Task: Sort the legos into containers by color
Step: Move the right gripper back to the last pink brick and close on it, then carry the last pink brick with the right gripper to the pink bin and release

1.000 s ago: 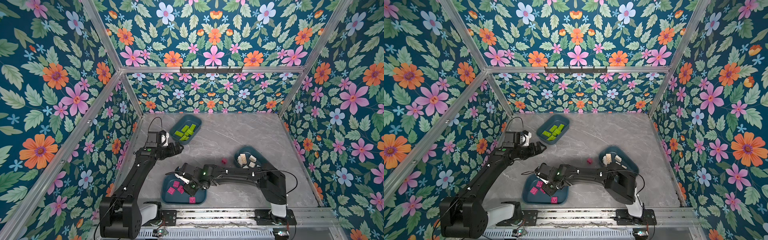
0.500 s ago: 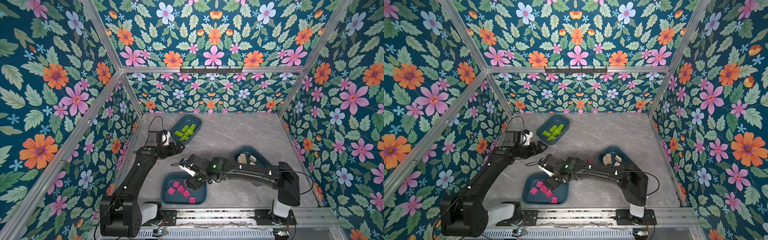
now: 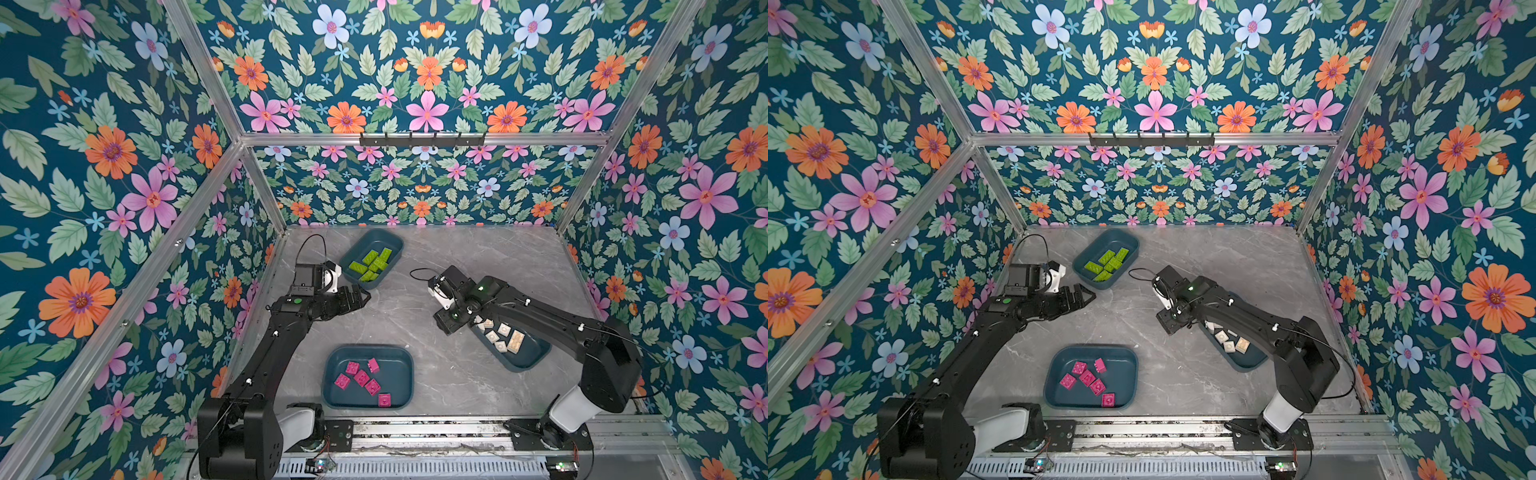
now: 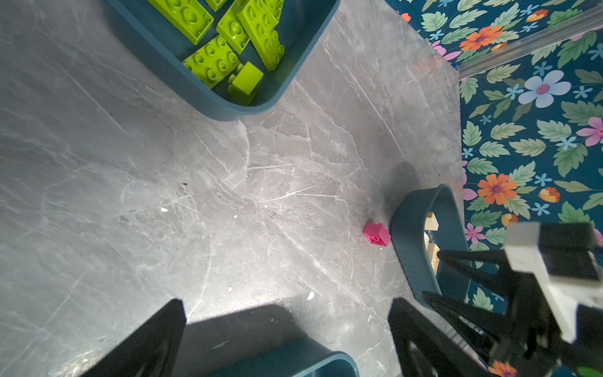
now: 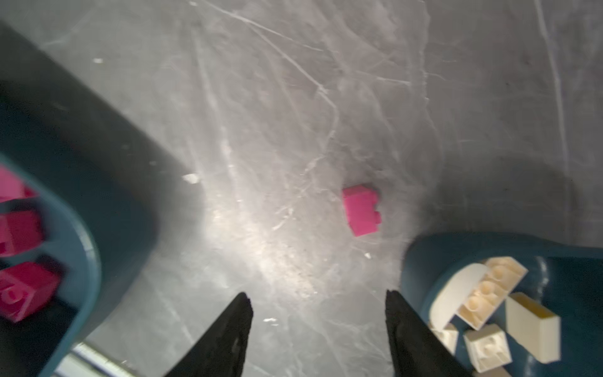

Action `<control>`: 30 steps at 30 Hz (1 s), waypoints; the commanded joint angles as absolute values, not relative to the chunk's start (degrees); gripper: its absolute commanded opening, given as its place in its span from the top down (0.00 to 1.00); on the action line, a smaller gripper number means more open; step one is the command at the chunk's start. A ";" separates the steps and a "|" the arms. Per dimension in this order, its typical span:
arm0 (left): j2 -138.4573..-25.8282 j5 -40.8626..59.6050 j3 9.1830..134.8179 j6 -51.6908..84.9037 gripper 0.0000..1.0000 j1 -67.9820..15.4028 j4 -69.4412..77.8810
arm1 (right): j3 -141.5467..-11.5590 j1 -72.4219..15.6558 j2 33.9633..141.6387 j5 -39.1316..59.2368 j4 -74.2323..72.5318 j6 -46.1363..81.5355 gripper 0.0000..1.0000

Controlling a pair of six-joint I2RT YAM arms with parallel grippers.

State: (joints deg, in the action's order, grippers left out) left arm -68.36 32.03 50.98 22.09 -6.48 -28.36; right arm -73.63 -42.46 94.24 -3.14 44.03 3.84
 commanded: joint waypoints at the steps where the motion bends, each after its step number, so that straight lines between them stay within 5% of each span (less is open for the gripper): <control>1: -68.06 32.59 51.06 21.15 0.00 -6.41 -28.87 | -74.45 -40.68 97.59 -4.59 42.79 -0.52 0.38; 6: -68.03 32.52 50.98 20.92 0.00 -6.42 -29.07 | -76.46 -40.14 103.31 -4.97 41.83 -3.68 0.48; 19: -68.03 31.83 50.11 20.05 0.00 -6.42 -29.62 | -77.83 -40.20 110.80 -9.10 39.29 -6.88 0.53; 30: -68.07 31.75 50.10 19.61 0.00 -6.42 -30.12 | -77.30 -40.11 112.85 -6.74 39.91 -6.16 0.71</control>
